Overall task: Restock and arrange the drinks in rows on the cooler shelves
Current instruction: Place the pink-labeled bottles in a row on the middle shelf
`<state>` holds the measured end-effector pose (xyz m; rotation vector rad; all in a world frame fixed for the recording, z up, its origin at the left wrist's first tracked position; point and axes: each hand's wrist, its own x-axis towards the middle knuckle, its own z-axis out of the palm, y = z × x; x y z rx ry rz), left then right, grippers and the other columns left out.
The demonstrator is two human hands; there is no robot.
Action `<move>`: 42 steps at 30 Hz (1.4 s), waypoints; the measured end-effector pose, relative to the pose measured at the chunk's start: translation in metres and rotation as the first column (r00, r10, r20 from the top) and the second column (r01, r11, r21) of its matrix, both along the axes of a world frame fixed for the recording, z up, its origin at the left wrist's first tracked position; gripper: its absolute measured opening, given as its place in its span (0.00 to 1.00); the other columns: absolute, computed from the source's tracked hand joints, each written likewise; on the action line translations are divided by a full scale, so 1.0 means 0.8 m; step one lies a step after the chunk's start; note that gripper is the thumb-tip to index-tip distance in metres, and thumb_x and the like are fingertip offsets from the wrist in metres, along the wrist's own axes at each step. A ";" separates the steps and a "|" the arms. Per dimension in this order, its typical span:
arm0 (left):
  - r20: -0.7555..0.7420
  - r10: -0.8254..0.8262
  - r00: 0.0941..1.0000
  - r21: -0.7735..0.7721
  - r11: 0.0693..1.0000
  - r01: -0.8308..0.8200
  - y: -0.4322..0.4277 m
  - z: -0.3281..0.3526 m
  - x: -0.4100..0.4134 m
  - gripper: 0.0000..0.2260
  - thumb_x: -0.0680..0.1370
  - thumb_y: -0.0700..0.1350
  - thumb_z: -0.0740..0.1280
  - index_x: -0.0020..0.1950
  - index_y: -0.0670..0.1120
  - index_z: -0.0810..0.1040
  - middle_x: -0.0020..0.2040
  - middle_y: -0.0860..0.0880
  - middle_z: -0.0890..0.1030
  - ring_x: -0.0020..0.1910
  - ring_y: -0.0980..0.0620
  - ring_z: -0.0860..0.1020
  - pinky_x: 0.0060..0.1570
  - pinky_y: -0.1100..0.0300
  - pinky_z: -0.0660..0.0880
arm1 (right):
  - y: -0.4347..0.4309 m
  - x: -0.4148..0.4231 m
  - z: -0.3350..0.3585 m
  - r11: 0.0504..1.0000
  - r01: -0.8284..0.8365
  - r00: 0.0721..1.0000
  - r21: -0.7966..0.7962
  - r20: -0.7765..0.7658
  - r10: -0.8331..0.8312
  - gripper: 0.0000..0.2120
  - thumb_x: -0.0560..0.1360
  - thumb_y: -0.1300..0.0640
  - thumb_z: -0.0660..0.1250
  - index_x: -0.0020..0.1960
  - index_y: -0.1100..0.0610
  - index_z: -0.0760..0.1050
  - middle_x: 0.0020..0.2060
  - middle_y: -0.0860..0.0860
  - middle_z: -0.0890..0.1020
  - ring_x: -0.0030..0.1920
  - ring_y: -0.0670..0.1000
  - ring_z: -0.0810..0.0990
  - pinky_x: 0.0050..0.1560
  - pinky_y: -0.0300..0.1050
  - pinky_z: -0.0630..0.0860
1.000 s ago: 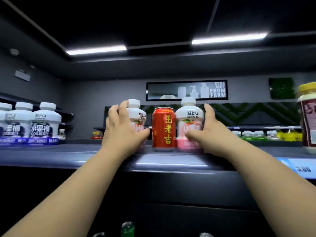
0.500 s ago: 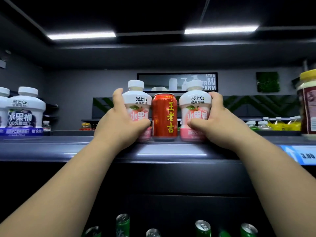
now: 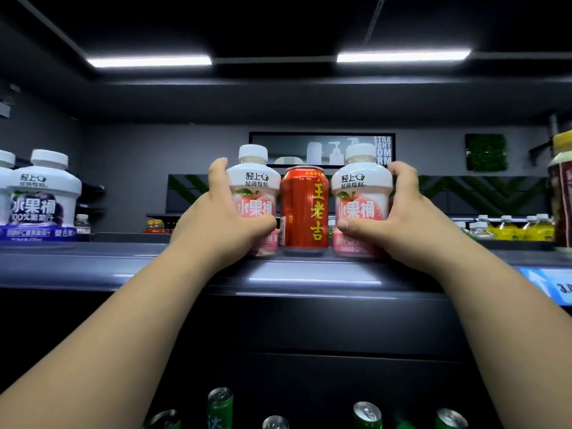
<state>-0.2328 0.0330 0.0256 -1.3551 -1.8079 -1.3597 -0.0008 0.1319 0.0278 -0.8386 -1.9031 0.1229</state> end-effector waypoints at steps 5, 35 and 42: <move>0.009 -0.023 1.000 -0.029 0.999 0.023 -0.003 0.000 -0.001 0.44 0.71 0.59 0.70 0.79 0.55 0.48 0.53 0.52 0.73 0.50 0.48 0.73 0.51 0.53 0.71 | 0.002 0.000 0.000 1.000 -0.013 1.000 0.001 0.020 0.012 0.54 0.64 0.34 0.75 0.77 0.42 0.44 0.63 0.52 0.77 0.55 0.54 0.79 0.57 0.52 0.75; 0.124 -0.079 0.989 -0.042 0.996 0.085 0.001 -0.001 -0.010 0.36 0.63 0.68 0.73 0.61 0.54 0.61 0.56 0.52 0.77 0.53 0.46 0.78 0.57 0.45 0.74 | 0.014 0.003 0.000 0.993 -0.116 0.987 -0.004 -0.116 0.115 0.38 0.67 0.42 0.74 0.69 0.41 0.56 0.56 0.47 0.78 0.51 0.50 0.80 0.56 0.55 0.77; 0.099 -0.241 0.966 0.233 0.949 0.213 -0.007 -0.009 -0.008 0.33 0.64 0.66 0.73 0.64 0.59 0.63 0.54 0.57 0.79 0.53 0.49 0.79 0.57 0.44 0.76 | 0.012 0.003 -0.002 0.970 -0.231 0.913 0.080 -0.328 0.245 0.28 0.65 0.42 0.72 0.60 0.35 0.63 0.48 0.40 0.81 0.47 0.42 0.81 0.50 0.49 0.79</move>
